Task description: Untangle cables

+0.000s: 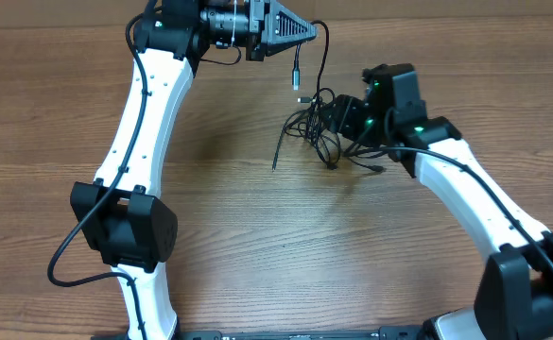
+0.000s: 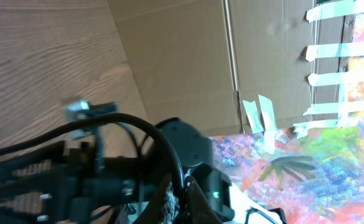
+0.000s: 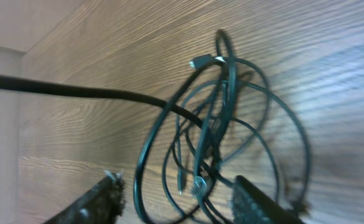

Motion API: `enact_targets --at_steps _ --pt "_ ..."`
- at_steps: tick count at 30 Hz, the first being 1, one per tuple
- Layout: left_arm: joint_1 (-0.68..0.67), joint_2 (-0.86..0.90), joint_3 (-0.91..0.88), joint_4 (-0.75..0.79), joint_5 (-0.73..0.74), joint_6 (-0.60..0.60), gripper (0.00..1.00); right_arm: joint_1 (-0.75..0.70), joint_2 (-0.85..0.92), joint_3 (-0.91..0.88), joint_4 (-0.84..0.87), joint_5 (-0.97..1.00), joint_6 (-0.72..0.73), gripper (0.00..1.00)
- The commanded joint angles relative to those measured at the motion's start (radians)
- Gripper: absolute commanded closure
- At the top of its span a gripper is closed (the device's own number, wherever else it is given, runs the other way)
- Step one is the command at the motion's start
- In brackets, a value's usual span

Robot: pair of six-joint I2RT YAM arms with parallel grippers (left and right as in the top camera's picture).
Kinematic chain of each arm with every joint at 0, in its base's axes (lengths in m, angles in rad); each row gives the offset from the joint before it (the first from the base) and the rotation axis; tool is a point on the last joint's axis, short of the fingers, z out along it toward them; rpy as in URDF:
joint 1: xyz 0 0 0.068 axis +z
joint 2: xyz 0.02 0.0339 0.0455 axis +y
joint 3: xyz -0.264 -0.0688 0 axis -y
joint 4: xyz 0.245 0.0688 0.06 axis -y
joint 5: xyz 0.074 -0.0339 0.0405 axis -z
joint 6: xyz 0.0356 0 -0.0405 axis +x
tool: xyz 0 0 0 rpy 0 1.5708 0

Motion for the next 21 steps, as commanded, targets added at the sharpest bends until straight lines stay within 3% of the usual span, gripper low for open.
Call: enact_targets --at_steps 1,6,9,12,18,21 --pt "-0.008 0.0 0.011 0.006 0.013 -0.035 0.96 0.029 0.054 0.017 0.042 0.008 -0.006 0.51" --pt "-0.008 0.0 0.011 0.01 0.038 -0.051 0.96 0.047 0.128 0.017 0.071 0.018 -0.006 0.6" --pt "0.002 0.0 0.011 0.01 0.038 -0.039 0.96 0.042 0.139 0.018 0.01 0.058 -0.006 0.83" --pt "0.029 0.0 0.011 0.008 0.021 0.054 0.96 0.015 0.112 0.021 -0.085 0.084 -0.007 0.96" --pt "0.117 0.0 0.011 -0.187 -0.196 0.273 0.96 -0.112 -0.061 0.021 -0.315 0.084 -0.061 0.97" --pt "0.165 0.0 0.011 -0.407 -0.449 0.373 0.96 -0.175 -0.178 0.021 -0.428 -0.023 -0.205 0.96"
